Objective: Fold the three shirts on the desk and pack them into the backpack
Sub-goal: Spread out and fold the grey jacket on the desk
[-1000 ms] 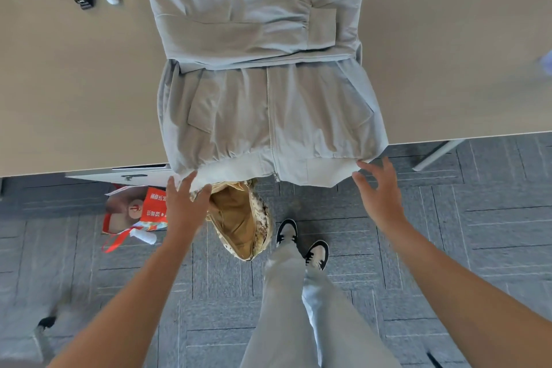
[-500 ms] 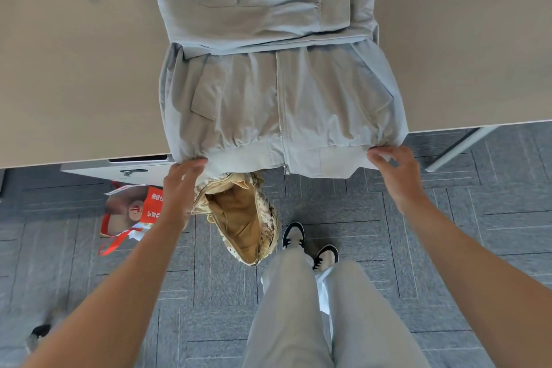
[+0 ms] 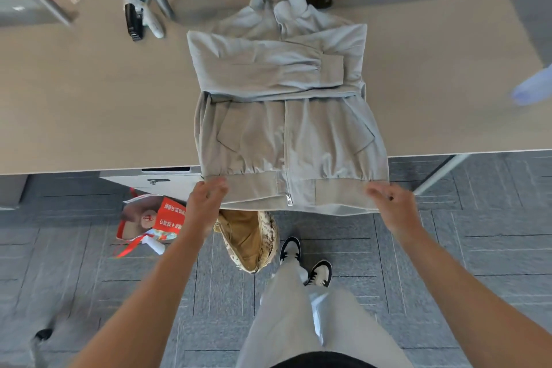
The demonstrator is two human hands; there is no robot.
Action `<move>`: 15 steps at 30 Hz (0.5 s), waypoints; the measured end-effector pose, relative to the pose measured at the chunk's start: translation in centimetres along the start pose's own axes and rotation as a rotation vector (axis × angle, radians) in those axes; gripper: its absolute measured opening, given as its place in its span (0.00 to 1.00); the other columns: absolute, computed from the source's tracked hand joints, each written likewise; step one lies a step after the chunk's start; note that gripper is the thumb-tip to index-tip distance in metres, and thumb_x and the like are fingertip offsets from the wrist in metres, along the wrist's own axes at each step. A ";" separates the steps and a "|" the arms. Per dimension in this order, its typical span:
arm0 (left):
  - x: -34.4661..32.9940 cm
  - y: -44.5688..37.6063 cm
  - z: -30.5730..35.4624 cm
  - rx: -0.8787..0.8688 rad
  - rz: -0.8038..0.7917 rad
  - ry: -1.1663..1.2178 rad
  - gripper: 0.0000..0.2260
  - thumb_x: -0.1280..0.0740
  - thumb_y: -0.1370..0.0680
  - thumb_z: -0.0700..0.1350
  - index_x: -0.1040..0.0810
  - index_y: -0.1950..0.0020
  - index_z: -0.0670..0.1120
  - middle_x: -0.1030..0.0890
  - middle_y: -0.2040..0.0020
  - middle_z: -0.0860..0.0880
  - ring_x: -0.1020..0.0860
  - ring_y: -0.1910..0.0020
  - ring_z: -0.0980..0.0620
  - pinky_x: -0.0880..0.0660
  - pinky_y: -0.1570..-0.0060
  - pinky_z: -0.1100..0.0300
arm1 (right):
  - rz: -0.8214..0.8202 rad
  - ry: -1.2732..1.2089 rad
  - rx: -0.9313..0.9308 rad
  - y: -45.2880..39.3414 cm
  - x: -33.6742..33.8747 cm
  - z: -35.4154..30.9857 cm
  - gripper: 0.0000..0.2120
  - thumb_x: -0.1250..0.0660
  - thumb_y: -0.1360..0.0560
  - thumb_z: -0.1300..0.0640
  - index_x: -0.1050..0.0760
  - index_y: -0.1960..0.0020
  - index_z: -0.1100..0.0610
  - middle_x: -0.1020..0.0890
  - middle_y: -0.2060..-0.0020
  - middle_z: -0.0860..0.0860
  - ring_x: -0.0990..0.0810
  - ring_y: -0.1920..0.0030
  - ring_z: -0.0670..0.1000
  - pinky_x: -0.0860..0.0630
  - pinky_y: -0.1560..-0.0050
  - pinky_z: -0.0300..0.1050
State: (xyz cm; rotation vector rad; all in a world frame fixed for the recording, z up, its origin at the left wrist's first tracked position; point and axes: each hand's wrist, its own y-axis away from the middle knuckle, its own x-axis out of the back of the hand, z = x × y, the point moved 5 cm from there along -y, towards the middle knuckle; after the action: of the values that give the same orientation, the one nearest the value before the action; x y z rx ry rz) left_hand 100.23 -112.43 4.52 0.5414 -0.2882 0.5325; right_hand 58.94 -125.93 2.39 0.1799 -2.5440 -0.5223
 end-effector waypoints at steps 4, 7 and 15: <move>0.1 2.3 1.6 0.014 0.002 -0.005 0.10 0.32 0.18 0.44 0.16 0.38 0.47 0.21 0.40 0.45 0.23 0.39 0.45 0.28 0.44 0.56 | 0.016 0.015 -0.021 2.4 1.9 -0.9 0.23 0.30 0.26 0.36 0.15 0.39 0.50 0.15 0.45 0.51 0.14 0.50 0.52 0.16 0.48 0.55; 0.0 3.9 3.7 0.004 0.011 0.056 0.09 0.31 0.18 0.43 0.15 0.40 0.46 0.20 0.42 0.45 0.22 0.41 0.44 0.26 0.47 0.57 | 0.013 -0.082 -0.023 3.6 3.3 -2.6 0.18 0.27 0.22 0.47 0.16 0.37 0.56 0.16 0.42 0.54 0.12 0.55 0.51 0.13 0.58 0.51; -0.2 5.1 10.0 -0.029 0.064 0.230 0.12 0.28 0.23 0.49 0.14 0.42 0.47 0.15 0.44 0.45 0.16 0.45 0.46 0.19 0.41 0.46 | 0.005 -0.274 0.085 4.6 5.9 -10.5 0.10 0.29 0.20 0.57 0.15 0.40 0.56 0.14 0.48 0.47 0.13 0.54 0.44 0.15 0.54 0.43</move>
State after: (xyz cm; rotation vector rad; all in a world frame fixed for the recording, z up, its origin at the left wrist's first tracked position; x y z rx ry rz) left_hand 96.02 -114.35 14.79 0.4391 -0.0939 0.6454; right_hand 59.39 -126.53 15.30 0.1401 -2.8347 -0.4641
